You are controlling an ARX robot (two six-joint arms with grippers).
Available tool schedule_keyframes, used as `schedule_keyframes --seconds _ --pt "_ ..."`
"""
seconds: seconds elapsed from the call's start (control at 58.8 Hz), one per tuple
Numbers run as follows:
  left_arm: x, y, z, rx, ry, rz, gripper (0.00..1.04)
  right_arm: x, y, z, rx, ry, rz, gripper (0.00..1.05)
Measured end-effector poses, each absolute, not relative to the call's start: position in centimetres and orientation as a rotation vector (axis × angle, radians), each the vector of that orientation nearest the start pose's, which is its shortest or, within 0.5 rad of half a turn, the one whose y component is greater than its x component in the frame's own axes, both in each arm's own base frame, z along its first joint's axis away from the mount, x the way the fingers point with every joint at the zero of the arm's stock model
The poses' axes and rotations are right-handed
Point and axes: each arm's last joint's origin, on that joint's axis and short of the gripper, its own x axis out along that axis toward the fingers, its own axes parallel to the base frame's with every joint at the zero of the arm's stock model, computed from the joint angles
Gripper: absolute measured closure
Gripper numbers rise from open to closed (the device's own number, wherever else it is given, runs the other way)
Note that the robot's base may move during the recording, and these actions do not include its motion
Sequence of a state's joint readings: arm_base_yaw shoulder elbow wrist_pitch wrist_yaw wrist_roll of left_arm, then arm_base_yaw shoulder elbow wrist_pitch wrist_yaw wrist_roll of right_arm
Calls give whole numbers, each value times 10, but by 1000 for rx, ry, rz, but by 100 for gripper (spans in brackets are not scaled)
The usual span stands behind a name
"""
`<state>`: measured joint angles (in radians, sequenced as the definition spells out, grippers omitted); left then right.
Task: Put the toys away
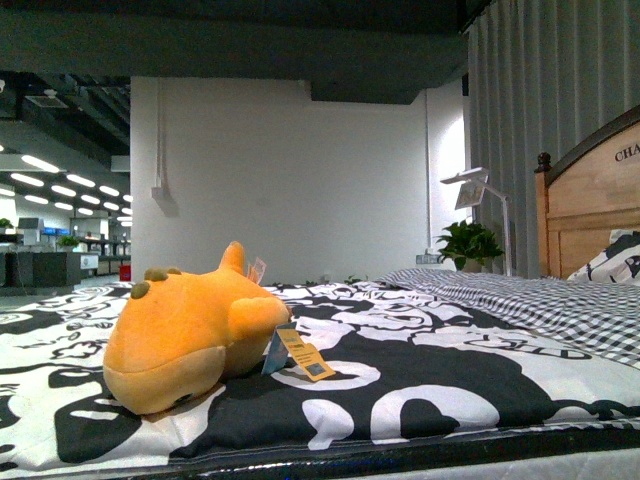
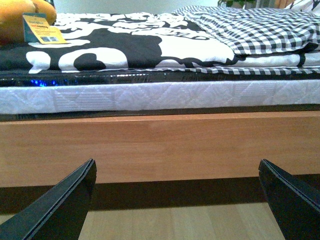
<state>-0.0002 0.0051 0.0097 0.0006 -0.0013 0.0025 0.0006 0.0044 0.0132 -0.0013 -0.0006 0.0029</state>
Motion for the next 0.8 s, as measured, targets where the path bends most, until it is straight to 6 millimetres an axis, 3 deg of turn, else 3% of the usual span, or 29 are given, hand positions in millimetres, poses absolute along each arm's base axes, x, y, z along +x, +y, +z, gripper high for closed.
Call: schedule_keyframes --seconds 0.799 --pt "97 0 167 2 -6 2 6 97 0 168 3 -7 1 6"
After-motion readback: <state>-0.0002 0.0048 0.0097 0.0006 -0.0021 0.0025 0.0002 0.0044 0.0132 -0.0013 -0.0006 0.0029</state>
